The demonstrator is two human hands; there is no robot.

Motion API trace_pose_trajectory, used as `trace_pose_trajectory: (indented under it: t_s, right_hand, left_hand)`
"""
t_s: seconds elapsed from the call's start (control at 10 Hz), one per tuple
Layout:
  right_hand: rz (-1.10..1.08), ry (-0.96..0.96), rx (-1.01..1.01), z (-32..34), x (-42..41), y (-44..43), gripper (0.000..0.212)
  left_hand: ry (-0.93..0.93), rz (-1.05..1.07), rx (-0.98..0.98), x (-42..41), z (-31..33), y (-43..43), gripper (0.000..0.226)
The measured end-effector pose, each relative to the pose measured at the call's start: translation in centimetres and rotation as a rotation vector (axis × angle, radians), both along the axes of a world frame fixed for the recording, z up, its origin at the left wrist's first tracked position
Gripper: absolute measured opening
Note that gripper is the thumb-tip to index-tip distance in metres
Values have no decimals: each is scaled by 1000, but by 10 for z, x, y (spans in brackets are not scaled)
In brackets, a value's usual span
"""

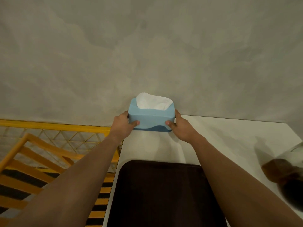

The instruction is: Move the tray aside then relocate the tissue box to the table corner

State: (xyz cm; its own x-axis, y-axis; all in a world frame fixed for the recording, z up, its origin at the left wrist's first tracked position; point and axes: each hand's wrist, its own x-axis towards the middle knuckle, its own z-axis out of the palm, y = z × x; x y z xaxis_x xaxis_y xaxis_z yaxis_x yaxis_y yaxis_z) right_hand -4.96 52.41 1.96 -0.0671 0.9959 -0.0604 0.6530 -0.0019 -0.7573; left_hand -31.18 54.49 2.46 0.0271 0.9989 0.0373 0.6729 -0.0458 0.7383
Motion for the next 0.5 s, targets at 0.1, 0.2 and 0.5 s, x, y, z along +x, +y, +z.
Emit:
trace_pose_trajectory:
  t_s: [0.1,0.2,0.5]
  right_hand:
    - [-3,-10,5,3,-2,0,65]
    - [-25,-48,5,5,-3,0,65]
    - [-135,-179,-27,35,1,-17,90]
  left_hand:
    - [-4,16,-16,1,2,-1,57]
    - [23,32,-28,2,2,-1,58]
    - [153,111,19,4,18,-32,73]
